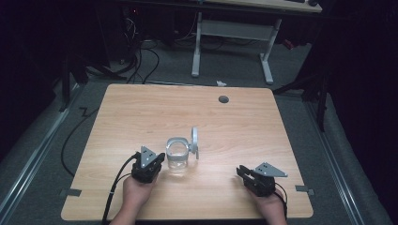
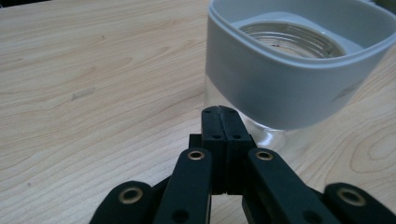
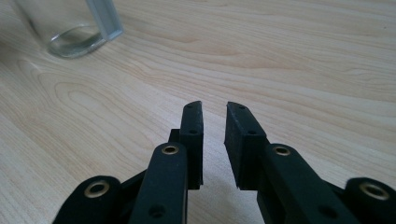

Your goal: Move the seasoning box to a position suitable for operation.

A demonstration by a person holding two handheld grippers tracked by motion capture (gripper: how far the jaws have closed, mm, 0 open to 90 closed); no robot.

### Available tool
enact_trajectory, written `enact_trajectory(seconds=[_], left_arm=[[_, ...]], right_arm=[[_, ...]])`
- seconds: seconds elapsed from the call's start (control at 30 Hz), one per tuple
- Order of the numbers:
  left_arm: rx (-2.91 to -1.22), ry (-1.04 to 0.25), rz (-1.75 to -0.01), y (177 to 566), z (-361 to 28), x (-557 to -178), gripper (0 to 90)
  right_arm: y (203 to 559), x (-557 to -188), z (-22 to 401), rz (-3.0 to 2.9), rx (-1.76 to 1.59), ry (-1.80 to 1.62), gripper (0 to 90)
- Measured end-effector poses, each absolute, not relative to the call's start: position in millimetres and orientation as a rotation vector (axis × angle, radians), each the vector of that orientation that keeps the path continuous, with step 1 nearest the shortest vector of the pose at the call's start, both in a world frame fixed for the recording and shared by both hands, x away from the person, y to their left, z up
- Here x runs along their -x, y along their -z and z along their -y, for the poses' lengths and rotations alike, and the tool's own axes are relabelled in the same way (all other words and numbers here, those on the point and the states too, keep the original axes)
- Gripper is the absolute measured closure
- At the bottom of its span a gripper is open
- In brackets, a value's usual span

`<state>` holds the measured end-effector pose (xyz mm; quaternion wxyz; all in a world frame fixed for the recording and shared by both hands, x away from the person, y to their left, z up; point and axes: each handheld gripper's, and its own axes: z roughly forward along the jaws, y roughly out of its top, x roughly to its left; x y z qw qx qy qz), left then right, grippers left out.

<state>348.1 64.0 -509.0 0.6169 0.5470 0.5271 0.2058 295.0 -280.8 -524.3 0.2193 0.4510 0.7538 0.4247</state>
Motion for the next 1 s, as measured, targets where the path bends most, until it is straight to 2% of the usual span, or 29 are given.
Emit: enact_trajectory(seconds=[0.43,1.0], left_arm=[[-1.272,-0.448,-1.191,508,-56,-335,90.0],[-1.342,-0.337,-1.098,510,-9,-317,89.6]], right_arm=[[526,-295,281,-2.092,-1.263,-1.185,76.6],[527,-294,282,-2.085,-1.258,-1.191,76.3]])
